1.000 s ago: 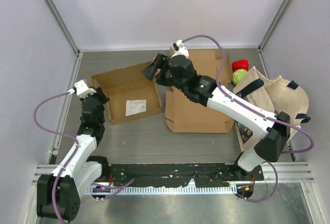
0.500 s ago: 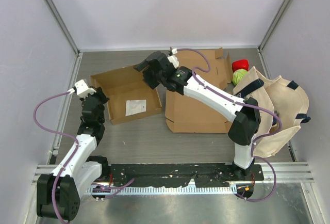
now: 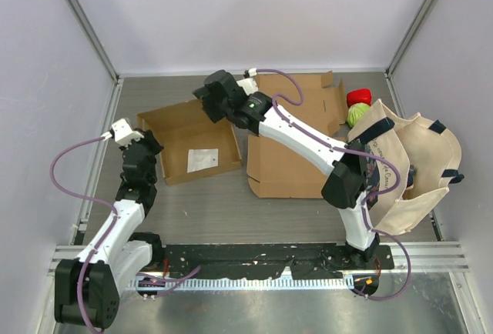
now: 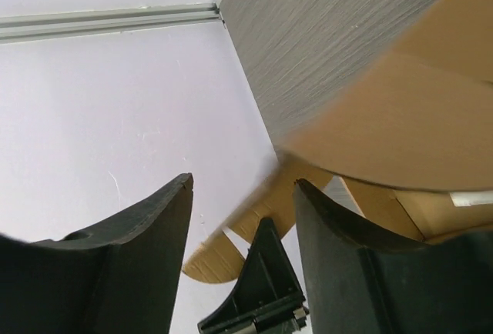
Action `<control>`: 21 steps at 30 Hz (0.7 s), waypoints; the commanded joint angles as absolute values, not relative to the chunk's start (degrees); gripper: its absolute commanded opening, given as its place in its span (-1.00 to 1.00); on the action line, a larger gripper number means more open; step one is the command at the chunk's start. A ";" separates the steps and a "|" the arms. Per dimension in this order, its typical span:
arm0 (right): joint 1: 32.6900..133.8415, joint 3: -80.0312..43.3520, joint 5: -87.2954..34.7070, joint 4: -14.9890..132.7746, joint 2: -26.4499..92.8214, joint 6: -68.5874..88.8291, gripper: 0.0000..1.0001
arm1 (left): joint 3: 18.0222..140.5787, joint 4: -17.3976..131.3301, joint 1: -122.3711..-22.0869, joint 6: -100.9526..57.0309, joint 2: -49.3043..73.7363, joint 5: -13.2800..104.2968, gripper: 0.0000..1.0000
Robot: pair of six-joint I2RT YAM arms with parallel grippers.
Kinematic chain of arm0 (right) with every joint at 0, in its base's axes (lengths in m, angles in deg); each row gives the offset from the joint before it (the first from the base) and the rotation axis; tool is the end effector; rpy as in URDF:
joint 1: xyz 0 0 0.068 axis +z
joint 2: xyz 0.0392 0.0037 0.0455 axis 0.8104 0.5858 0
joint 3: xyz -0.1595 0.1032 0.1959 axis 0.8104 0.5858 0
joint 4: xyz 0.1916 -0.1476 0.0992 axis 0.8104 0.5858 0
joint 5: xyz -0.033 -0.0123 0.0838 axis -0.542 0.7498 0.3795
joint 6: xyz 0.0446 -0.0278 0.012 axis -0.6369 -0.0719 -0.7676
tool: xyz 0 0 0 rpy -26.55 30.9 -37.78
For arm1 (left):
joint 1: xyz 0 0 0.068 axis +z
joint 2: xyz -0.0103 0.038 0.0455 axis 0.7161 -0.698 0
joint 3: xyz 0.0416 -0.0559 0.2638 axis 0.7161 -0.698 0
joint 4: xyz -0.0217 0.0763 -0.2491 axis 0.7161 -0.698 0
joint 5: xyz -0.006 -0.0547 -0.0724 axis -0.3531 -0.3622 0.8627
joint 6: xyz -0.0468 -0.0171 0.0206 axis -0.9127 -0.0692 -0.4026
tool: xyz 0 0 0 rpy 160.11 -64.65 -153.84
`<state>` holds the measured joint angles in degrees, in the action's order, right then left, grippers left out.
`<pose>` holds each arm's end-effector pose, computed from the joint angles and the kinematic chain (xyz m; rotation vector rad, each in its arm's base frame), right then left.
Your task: Fold the paper box
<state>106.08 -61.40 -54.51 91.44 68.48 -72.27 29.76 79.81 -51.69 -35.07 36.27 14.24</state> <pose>0.3007 0.3637 0.3650 0.9437 2.0692 1.0748 0.2057 -0.0074 0.2476 -0.5623 1.5321 -0.0819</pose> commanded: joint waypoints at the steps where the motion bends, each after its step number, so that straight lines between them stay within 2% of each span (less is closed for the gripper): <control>1: 106.61 -66.46 -58.10 94.51 70.05 -73.86 0.06 | 32.52 72.81 -51.88 -36.92 37.34 13.16 -0.61; 2: 106.87 -66.11 -58.37 94.42 70.05 -73.86 -0.04 | 34.01 70.53 -51.88 -39.88 37.96 13.25 -0.32; 5: 106.87 -62.86 -58.28 92.49 68.83 -73.33 -0.15 | 37.35 58.58 -51.88 -43.24 43.04 16.49 0.11; 8: 106.87 -58.12 -57.40 89.77 66.64 -72.63 -0.15 | 39.81 41.40 -51.88 -46.23 54.19 18.43 0.40; 11: 106.87 -51.97 -55.65 86.08 63.65 -70.71 -0.14 | 44.02 29.43 -51.88 -45.72 66.33 20.89 0.57; 13: 106.96 -46.70 -54.68 82.57 61.72 -68.50 0.00 | 47.80 25.09 -51.88 -43.09 71.16 22.91 0.64; 15: 106.96 -38.89 -52.93 75.84 57.85 -63.77 0.15 | 53.96 24.01 -51.88 -40.37 71.02 25.63 0.63; 18: 107.31 -27.90 -50.03 67.04 52.50 -55.79 0.34 | 62.39 24.45 -51.88 -41.31 60.59 34.15 0.59; 21: 107.40 -19.80 -45.46 59.89 49.85 -47.18 0.46 | 66.63 26.21 -51.88 -42.46 44.95 47.94 0.33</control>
